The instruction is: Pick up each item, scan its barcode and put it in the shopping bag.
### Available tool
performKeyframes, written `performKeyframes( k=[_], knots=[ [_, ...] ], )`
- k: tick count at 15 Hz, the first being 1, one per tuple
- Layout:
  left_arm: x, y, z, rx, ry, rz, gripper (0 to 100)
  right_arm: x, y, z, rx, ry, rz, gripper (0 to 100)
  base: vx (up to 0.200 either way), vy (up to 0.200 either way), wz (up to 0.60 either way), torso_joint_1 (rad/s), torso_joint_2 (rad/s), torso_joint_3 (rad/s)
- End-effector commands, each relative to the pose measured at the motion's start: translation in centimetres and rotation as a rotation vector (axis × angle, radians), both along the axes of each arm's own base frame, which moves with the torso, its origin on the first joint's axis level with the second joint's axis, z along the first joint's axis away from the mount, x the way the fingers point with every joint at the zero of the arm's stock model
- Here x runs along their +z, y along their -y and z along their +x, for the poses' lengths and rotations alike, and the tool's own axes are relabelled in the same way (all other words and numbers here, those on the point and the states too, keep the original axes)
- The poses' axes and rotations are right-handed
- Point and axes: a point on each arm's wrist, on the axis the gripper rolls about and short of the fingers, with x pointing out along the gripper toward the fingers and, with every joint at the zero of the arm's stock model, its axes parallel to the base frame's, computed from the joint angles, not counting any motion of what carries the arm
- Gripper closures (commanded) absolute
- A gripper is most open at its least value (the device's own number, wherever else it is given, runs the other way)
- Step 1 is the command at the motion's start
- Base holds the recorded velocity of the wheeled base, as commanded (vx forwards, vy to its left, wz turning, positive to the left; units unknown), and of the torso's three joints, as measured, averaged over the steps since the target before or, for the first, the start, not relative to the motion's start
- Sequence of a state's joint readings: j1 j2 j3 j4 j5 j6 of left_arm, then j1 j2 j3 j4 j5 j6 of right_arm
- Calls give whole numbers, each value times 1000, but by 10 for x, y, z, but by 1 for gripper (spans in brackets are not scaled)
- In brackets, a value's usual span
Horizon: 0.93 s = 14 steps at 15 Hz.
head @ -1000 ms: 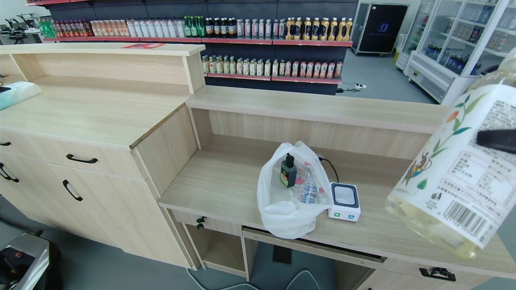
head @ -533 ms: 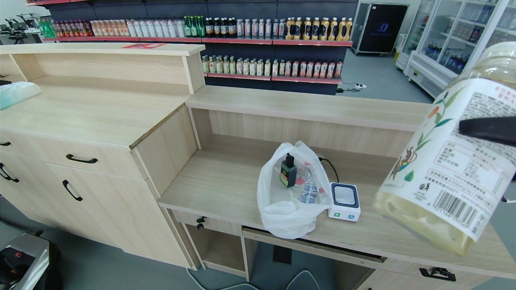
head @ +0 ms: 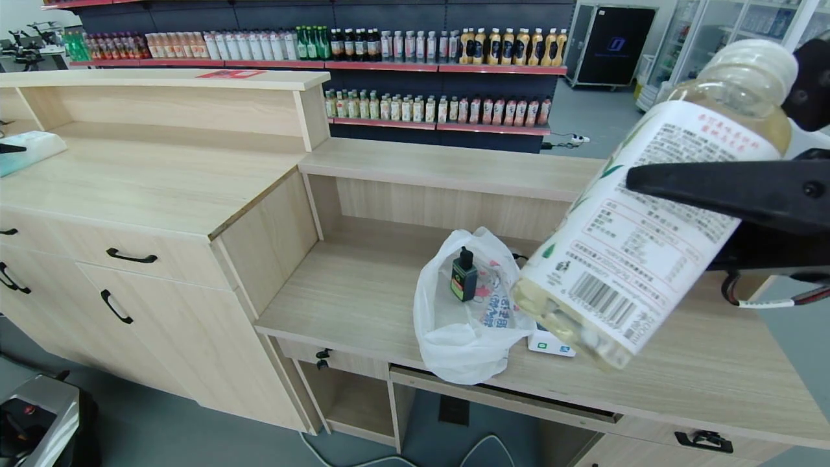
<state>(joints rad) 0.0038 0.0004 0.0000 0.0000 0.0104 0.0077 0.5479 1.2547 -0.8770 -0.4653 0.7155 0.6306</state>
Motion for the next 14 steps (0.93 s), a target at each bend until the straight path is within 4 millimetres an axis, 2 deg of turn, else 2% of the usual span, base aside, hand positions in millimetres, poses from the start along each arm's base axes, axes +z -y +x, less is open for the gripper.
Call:
performKeyframes(
  k=[1, 5, 11, 14],
  knots=[
    [0, 0, 0, 1, 0, 0, 100, -6, -13, -2, 24, -23, -12, 100, 0, 0, 0, 0, 0, 0],
    [0, 0, 0, 1, 0, 0, 100, -14, -15, -9, 50, -46, -28, 100, 0, 0, 0, 0, 0, 0],
    [0, 0, 0, 1, 0, 0, 100, -14, -14, -11, 53, -39, -29, 100, 0, 0, 0, 0, 0, 0],
    [0, 0, 0, 1, 0, 0, 100, -28, -12, -14, 44, -3, -78, 100, 0, 0, 0, 0, 0, 0]
  ],
)
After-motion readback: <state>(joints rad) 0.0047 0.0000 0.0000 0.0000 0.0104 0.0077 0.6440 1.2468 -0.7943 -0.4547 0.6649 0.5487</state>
